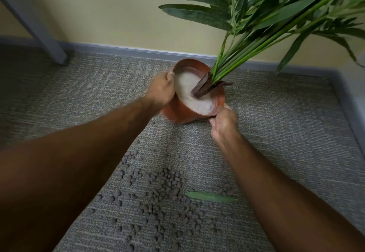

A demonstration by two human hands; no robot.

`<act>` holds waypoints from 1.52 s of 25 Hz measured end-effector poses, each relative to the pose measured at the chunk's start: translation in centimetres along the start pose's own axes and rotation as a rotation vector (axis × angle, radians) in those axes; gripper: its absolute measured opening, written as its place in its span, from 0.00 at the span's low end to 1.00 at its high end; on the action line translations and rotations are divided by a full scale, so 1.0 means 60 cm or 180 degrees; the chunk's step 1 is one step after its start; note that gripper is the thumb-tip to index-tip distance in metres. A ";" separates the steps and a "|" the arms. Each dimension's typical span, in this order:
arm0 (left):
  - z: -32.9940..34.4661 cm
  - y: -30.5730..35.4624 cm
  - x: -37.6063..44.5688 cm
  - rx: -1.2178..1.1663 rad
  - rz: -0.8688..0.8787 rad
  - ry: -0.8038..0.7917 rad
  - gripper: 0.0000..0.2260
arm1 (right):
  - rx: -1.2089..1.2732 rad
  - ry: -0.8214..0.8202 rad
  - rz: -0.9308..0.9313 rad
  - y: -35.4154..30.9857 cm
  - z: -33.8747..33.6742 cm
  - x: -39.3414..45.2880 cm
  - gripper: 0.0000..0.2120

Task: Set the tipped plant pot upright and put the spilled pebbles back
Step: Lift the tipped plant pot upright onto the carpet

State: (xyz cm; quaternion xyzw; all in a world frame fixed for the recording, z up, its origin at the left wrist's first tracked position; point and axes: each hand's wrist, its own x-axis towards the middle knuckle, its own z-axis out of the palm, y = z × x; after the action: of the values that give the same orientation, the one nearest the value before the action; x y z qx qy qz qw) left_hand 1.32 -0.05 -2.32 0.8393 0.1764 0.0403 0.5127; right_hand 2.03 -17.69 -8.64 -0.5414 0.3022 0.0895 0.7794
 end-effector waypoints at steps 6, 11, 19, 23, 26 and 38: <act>0.044 -0.018 -0.007 -0.0369 -0.0136 -0.0243 0.19 | -0.0413 0.0144 -0.0227 -0.018 -0.053 0.018 0.17; 0.035 -0.054 -0.006 -0.0783 -0.0467 -0.0218 0.16 | -0.0529 -0.0011 -0.0428 -0.014 -0.041 -0.003 0.19; 0.017 -0.091 -0.028 -0.1474 -0.0886 -0.0077 0.16 | -0.0935 -0.0266 -0.0725 0.005 -0.015 -0.007 0.19; 0.013 -0.098 -0.027 -0.1825 -0.1067 -0.0110 0.13 | -0.0903 -0.0272 -0.0755 0.009 -0.005 -0.013 0.20; 0.016 -0.094 -0.030 -0.1932 -0.1078 -0.0075 0.14 | -0.0573 -0.0321 -0.0688 0.017 -0.004 -0.021 0.21; 0.014 -0.086 -0.057 -0.2063 -0.1248 -0.0140 0.15 | -0.0130 -0.0489 -0.0564 0.023 -0.009 -0.032 0.19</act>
State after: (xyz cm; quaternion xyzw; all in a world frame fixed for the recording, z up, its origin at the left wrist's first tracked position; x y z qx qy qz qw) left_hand -2.97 0.20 -6.82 0.5846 0.3007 -0.0229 0.7532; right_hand -0.35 -17.27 -8.78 -0.5734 0.1906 0.0677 0.7940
